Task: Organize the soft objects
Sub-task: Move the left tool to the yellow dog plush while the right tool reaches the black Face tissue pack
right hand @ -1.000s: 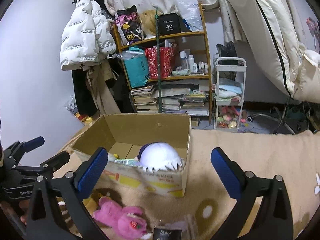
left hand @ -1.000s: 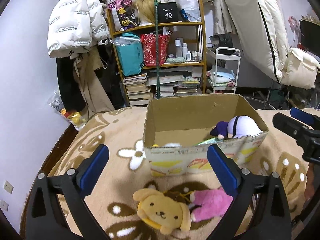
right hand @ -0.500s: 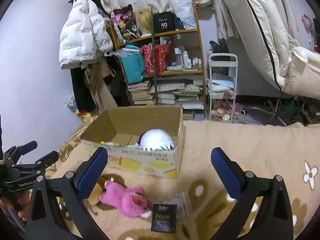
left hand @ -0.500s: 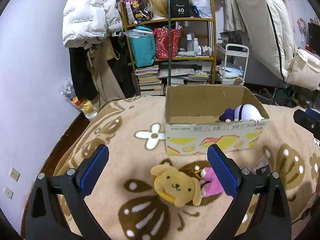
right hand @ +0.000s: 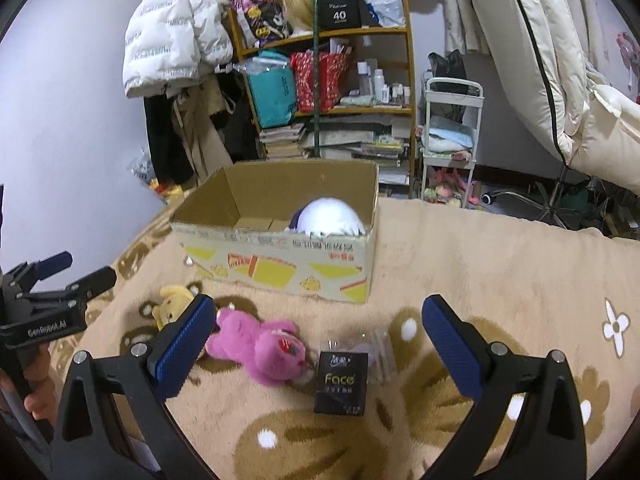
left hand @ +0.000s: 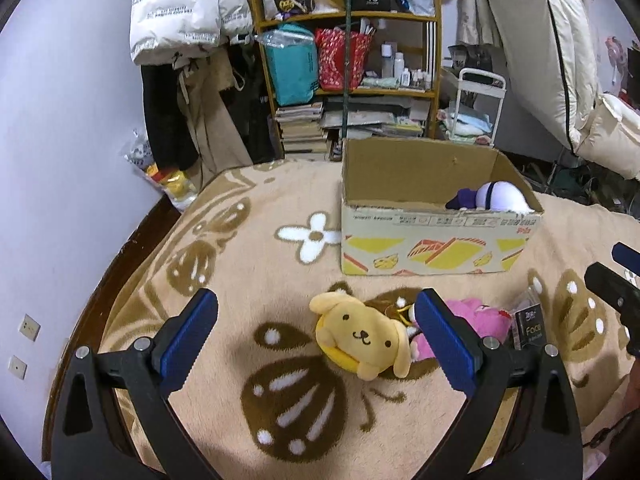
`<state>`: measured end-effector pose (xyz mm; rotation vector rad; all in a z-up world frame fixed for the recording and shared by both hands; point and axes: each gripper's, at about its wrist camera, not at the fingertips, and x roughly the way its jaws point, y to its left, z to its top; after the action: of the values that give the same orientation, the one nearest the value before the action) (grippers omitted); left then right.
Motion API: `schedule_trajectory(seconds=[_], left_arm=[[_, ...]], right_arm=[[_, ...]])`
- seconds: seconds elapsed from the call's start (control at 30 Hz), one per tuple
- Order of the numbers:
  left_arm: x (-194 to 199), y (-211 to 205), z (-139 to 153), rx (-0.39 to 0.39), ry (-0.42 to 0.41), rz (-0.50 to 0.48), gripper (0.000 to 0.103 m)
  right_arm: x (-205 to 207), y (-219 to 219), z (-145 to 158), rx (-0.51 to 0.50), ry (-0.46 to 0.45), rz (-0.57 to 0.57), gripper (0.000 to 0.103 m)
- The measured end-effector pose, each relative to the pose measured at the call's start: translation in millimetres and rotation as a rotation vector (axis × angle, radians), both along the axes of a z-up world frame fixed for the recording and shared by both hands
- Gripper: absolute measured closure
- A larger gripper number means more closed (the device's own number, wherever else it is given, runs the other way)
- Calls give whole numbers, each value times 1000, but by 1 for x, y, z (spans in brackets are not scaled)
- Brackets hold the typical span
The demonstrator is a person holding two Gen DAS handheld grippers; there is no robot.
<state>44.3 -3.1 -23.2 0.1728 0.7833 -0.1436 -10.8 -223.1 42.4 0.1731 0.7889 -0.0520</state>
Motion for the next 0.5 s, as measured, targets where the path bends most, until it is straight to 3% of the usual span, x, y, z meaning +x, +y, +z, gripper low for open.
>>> schedule_trajectory(seconds=[0.5], left_arm=[[25, -16, -34, 50, 130, -31, 5]], right_arm=[[24, -15, -43, 99, 220, -42, 2]])
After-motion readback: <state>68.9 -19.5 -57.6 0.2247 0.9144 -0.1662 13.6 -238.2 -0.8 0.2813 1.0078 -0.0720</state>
